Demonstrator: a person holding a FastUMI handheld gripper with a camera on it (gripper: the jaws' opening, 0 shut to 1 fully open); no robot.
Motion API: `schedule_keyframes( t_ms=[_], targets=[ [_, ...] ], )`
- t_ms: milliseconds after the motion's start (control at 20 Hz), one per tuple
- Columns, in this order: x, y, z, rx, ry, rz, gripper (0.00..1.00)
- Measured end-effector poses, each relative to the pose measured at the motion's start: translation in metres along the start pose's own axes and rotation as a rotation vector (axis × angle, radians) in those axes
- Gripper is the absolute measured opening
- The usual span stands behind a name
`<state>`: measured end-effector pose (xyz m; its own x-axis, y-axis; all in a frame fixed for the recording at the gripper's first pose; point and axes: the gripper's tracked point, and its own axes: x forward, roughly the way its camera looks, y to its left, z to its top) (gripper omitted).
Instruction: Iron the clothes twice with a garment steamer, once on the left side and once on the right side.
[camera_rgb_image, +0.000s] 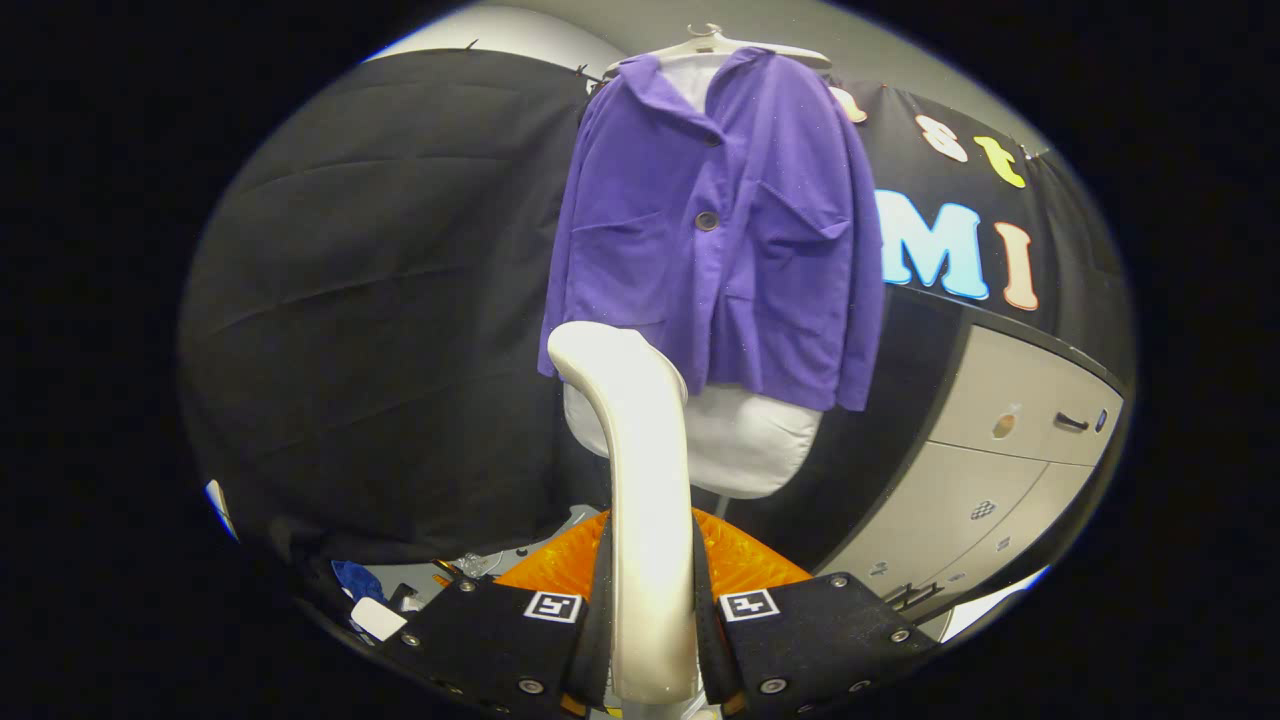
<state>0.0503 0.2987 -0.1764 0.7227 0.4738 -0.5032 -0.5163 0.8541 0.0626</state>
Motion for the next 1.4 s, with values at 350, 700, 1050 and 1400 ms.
schedule_keyframes(
  t_ms=[350,700,1050,1400],
  targets=[
    [-0.115,-0.074,0.025,0.110,-0.104,-0.028,0.36],
    [-0.219,-0.146,0.050,0.104,-0.240,-0.130,0.36],
    [-0.273,-0.214,0.053,0.214,-0.316,-0.275,0.35],
    [-0.292,-0.253,0.045,0.230,-0.333,-0.360,0.35]
  ],
)
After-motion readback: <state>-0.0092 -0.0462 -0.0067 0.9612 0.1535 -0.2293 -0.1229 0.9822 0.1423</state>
